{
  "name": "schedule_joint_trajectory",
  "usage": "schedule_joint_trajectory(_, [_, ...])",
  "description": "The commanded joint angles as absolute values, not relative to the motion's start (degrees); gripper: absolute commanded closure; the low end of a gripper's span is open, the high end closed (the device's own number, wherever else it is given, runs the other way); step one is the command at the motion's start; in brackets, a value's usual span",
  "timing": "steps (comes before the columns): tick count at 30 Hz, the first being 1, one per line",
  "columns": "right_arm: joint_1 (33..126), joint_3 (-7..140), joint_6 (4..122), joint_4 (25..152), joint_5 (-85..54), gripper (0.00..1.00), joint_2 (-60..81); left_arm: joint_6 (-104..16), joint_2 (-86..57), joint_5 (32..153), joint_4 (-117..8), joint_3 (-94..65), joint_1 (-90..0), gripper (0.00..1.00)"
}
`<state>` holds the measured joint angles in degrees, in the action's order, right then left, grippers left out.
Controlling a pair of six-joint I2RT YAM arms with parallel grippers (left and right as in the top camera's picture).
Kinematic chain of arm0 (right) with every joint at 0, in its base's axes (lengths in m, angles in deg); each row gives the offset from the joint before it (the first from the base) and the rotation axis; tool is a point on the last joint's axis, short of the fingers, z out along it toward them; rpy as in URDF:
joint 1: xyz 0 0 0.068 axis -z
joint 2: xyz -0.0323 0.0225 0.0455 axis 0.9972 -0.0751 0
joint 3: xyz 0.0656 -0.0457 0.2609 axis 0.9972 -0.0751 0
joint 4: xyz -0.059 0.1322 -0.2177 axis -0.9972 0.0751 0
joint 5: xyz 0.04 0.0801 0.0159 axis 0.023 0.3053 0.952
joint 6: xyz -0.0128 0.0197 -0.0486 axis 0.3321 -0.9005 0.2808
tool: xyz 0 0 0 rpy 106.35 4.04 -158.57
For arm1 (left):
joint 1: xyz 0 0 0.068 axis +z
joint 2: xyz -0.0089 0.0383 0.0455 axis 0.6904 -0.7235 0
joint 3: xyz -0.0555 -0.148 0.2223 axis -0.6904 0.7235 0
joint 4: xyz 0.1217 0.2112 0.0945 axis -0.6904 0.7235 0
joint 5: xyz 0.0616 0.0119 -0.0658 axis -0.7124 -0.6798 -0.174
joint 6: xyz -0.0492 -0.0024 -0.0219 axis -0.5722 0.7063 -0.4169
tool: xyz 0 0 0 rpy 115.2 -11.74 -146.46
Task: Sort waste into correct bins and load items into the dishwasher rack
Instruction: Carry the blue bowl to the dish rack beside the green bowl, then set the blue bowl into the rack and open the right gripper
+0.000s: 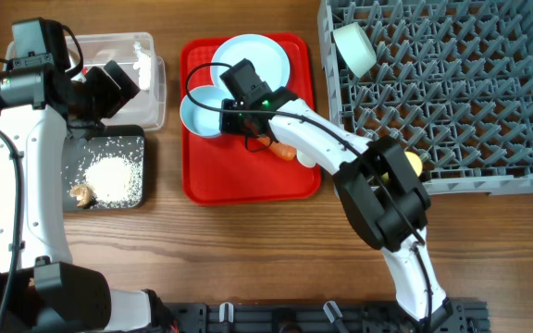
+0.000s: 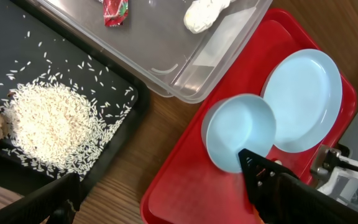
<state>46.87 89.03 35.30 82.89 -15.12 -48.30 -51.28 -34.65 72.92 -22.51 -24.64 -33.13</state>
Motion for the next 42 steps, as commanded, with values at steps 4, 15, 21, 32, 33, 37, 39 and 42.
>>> schedule_joint_trajectory(4, [47.2,88.9,34.9,82.3,-17.3,0.96,-49.3,-51.2,-34.3,72.4,-22.7,-24.4,-32.9,0.00])
schedule_joint_trajectory(15, [50.6,88.9,44.6,83.8,-16.4,0.95,-41.3,-51.3,-34.3,72.4,-22.7,-24.4,-32.9,0.00])
schedule_joint_trajectory(21, [53.8,88.9,54.6,90.5,-26.8,0.96,-27.2,-51.3,-34.3,72.5,-22.7,-24.4,-32.9,0.00])
schedule_joint_trajectory(32, [64.6,88.9,68.3,98.1,-82.6,0.96,-14.6,-51.3,-34.3,72.5,-22.6,-24.4,-32.9,0.00])
schedule_joint_trajectory(33, [65.9,88.9,71.7,98.4,-85.6,0.96,-15.3,-51.3,-34.3,72.5,-22.5,-24.4,-32.9,0.00])
schedule_joint_trajectory(37, [68.9,88.9,81.4,98.5,-92.6,0.96,-17.9,-51.3,-34.3,72.5,-22.5,-24.4,-32.9,0.00])
schedule_joint_trajectory(39, [69.5,88.9,86.4,98.7,-93.0,0.96,-18.9,-51.3,-34.3,72.4,-22.5,-24.4,-32.9,0.00])
schedule_joint_trajectory(42, [69.5,88.9,89.5,98.5,-93.0,0.96,-20.5,-51.3,-34.3,72.4,-22.5,-24.4,-32.9,0.00])
